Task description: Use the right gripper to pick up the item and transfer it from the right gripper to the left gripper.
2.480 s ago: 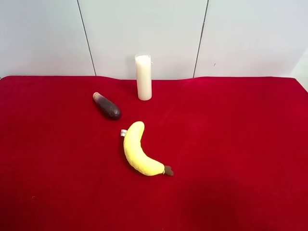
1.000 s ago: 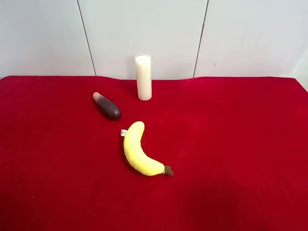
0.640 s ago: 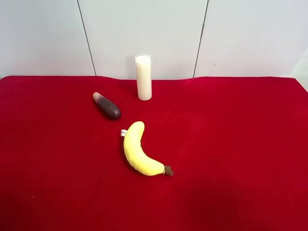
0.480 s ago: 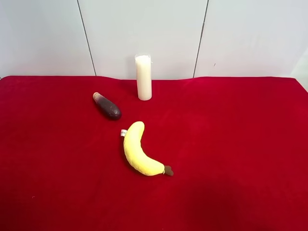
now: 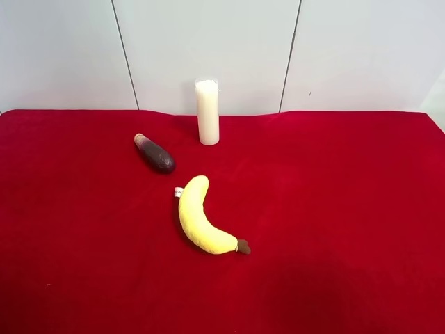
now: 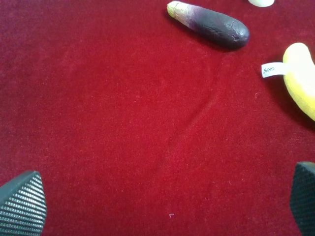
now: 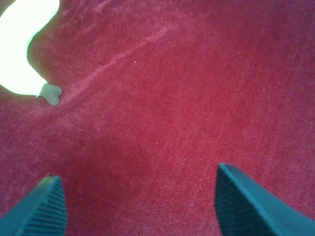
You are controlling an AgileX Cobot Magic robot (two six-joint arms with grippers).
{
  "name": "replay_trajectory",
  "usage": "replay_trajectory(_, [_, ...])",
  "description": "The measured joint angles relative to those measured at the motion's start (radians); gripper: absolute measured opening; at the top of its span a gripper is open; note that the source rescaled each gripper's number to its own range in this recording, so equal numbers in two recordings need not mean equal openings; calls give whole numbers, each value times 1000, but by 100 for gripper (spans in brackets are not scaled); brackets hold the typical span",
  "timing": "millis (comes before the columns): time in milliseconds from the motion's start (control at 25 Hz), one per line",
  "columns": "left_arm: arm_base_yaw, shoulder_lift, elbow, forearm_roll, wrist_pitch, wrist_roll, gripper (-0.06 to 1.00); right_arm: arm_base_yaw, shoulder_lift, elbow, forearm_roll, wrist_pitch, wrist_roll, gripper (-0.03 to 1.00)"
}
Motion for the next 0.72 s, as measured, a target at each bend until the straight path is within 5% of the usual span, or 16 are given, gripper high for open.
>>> replay_trajectory(720, [0, 0, 0, 0, 3, 0, 100, 0, 0, 0, 0, 0, 0, 33])
